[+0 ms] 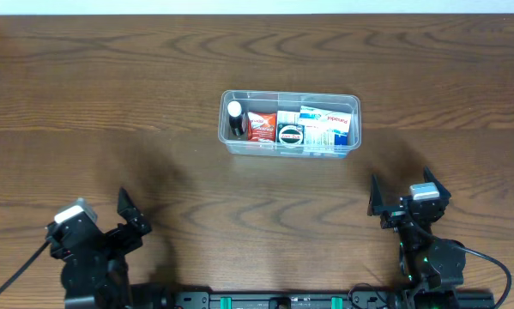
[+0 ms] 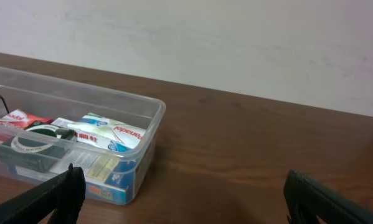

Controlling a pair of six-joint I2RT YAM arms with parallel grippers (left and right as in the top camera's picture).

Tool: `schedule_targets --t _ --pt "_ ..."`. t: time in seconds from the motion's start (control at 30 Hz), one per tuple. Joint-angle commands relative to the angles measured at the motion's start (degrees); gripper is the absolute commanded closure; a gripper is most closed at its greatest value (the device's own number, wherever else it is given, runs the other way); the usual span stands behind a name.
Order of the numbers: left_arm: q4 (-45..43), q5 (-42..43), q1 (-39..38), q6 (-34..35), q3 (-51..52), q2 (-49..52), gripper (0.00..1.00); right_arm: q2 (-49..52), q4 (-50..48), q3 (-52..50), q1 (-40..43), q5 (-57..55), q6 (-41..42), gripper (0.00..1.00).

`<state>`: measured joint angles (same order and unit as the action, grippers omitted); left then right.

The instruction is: Pack container

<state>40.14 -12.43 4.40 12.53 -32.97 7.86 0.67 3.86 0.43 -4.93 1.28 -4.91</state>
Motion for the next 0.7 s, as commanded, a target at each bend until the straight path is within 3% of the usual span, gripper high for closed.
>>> schedule_targets --t 0.0,0.33,0.67 --pt "-4.44 -0.02 0.02 5.18 5.64 -2.64 0.02 -0.31 0.28 -0.11 1.01 -0.42 -0.74 0.01" --pt "-31.8 5.03 0.02 7.04 22.69 -4.7 0.02 -0.31 0.28 -0.11 1.01 -0.42 -0.74 0.01" --pt "-36.26 9.51 -0.46 1.84 27.96 -4.74 0.02 -0.31 0.31 -0.11 1.01 -0.42 -0.74 0.01"
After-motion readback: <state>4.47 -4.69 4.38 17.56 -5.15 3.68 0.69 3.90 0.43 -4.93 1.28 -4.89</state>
